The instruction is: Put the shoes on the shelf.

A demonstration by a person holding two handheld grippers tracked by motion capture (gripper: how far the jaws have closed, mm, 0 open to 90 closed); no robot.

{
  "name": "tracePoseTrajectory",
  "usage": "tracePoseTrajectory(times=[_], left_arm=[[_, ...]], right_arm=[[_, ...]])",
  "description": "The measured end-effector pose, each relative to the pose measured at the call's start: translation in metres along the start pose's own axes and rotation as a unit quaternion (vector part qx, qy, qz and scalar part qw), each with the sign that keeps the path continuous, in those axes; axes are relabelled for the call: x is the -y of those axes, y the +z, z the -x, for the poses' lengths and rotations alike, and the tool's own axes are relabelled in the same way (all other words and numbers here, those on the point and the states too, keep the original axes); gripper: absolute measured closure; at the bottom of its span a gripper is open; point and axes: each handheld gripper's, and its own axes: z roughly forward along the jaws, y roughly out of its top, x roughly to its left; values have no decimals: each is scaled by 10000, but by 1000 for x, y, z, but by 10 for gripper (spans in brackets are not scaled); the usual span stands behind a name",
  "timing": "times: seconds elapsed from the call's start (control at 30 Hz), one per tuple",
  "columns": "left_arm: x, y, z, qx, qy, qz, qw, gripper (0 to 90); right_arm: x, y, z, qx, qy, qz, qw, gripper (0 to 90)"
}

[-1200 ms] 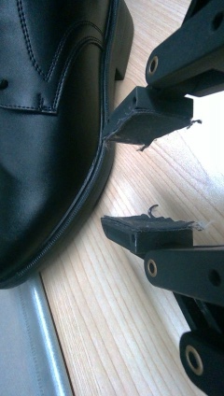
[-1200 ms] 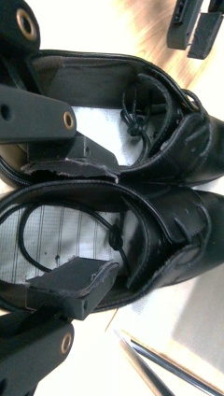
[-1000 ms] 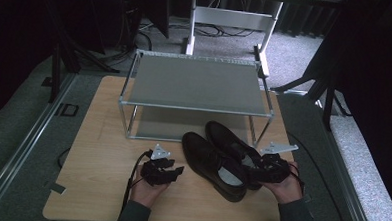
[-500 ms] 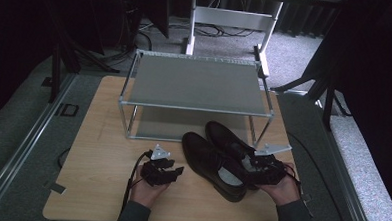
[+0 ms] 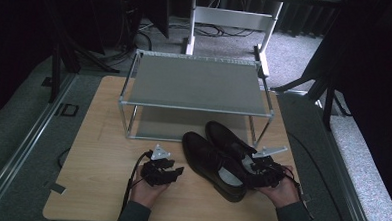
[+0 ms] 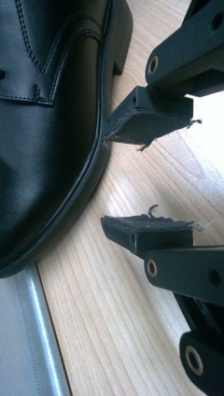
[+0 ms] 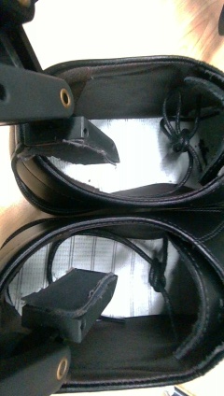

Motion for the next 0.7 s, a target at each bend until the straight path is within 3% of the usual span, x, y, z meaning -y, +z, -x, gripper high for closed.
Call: tracePoseTrajectory(times=[0.1, 0.33, 0.47, 0.57, 0.7], left_arm=[[0, 1, 0, 3, -11, 2, 10000, 525], [0, 1, 0, 13, -8, 6, 10000, 525], [0, 2, 1, 15, -12, 0, 10000, 524], [0, 1, 1, 18, -5, 12, 10000, 525], [1, -1, -1, -2, -24, 28, 10000, 525]], right_arm=[[-1, 1, 0, -1, 55, -49, 10000, 353], [0, 7, 6, -215, 473, -222, 9984, 353], [-1, 11, 4, -183, 443, -346, 9983, 403], [-2, 15, 0, 125, 350, -492, 9981, 446], [-1, 14, -1, 170, 312, -481, 9982, 501]])
